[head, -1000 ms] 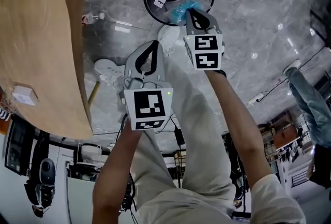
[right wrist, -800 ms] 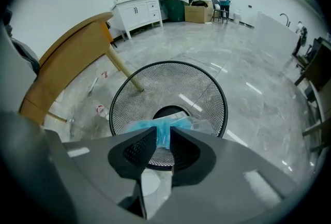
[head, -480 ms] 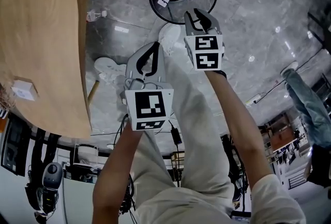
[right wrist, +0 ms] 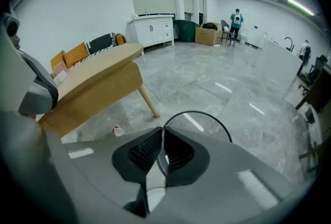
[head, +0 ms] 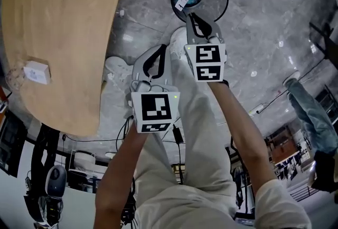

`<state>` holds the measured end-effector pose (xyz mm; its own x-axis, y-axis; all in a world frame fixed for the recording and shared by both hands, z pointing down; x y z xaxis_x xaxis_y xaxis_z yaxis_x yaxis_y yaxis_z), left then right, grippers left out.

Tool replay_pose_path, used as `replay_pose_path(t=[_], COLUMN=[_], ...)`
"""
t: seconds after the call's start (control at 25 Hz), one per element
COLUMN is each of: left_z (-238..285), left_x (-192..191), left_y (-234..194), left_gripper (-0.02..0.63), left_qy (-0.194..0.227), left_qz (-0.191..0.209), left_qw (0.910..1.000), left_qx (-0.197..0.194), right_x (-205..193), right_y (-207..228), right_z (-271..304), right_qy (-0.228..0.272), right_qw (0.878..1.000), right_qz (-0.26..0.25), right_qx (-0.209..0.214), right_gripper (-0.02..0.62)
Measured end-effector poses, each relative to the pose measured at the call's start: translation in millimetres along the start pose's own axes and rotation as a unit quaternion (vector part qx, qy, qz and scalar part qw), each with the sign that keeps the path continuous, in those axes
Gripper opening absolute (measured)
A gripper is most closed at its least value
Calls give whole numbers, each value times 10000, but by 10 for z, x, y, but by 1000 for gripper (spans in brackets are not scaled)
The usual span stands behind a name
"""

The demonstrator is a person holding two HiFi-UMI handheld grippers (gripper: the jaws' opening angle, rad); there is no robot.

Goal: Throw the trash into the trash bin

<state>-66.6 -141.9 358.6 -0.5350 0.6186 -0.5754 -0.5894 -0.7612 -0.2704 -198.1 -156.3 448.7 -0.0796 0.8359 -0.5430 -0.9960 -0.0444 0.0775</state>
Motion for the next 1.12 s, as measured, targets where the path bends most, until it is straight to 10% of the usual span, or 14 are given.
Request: replay_pose_path(t=[0.8,1.12], left_z=[-1487,-2123], left_x=[-209,-495], left_y=[-1025,-1659], left_gripper=[0,0], left_qy=[482,656], left_qz=[-507,-980], left_qw=[9947,9843], left_qx=[749,1311], right_x=[798,1004], right_y=[-1839,-2831], right_z=[-542,-542], right_qy=[355,492], right_qw=[9911,9730], right_qz=[-909,-1624], right_qx=[903,1564], right_gripper=[23,131])
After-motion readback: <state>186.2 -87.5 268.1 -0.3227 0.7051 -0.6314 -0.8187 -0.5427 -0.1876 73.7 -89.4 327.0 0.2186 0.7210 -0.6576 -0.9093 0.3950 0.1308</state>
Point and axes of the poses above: the fingertips, and each gripper's own axes: z forward along the fingers, y to its right, x out of its top, the point moved 6 cm from there along -z, backward along the fingers, and after that the axes turned 3 degrees about y, right-handed, at the moved point
